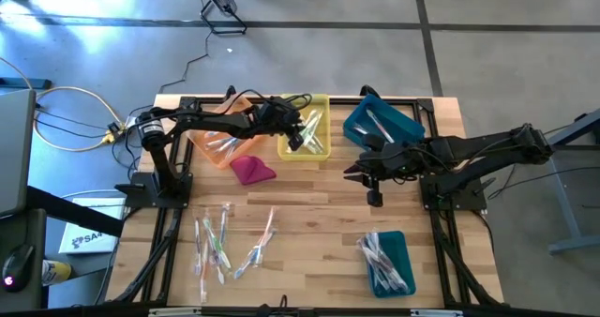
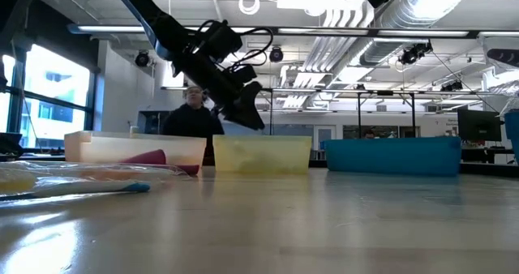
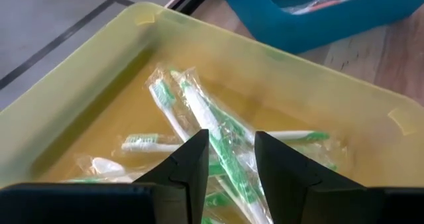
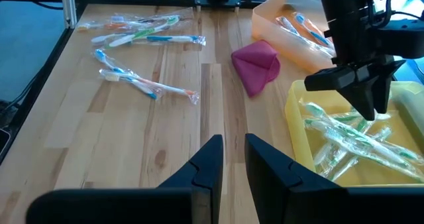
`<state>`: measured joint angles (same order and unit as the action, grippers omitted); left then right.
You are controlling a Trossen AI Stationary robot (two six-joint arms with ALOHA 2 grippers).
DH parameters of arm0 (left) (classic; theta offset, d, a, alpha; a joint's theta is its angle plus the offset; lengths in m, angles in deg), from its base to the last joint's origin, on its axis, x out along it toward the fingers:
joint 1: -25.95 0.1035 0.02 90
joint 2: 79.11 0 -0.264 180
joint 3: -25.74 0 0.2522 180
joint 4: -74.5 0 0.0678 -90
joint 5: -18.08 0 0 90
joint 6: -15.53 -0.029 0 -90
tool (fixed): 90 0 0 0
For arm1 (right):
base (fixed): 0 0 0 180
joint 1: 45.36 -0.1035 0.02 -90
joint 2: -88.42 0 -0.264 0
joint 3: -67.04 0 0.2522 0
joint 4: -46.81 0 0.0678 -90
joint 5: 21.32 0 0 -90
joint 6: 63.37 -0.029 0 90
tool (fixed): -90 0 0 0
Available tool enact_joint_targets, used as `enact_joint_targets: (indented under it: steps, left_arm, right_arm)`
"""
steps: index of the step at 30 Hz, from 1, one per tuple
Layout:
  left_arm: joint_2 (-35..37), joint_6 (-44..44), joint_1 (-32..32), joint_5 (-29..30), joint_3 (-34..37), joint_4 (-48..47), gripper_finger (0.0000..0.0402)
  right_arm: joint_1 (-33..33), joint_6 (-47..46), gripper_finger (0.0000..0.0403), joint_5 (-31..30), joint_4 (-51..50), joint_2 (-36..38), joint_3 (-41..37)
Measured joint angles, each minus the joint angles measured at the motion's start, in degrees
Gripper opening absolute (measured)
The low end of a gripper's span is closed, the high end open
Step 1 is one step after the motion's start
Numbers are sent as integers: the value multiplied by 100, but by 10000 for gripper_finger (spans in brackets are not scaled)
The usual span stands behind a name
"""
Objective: Pick & Place Toothbrushes
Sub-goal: Put the orange toothbrush into the top blue bin
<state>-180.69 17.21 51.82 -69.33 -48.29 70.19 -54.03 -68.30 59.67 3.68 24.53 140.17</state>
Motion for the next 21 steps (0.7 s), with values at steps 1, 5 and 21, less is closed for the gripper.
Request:
enact_joint_targets:
  steps: [1, 5, 21]
  left_arm:
    - [0, 6, 0, 0, 0, 36, 120]
    - [0, 6, 0, -7, 0, 92, 120]
    - [74, -529, -147, -159, 0, 71, 120]
  right_arm:
    - [2, 0, 55, 0, 1, 0, 0]
    - [4, -2, 55, -2, 64, 0, 0]
    - [4, -540, 55, -479, 622, 0, 0]
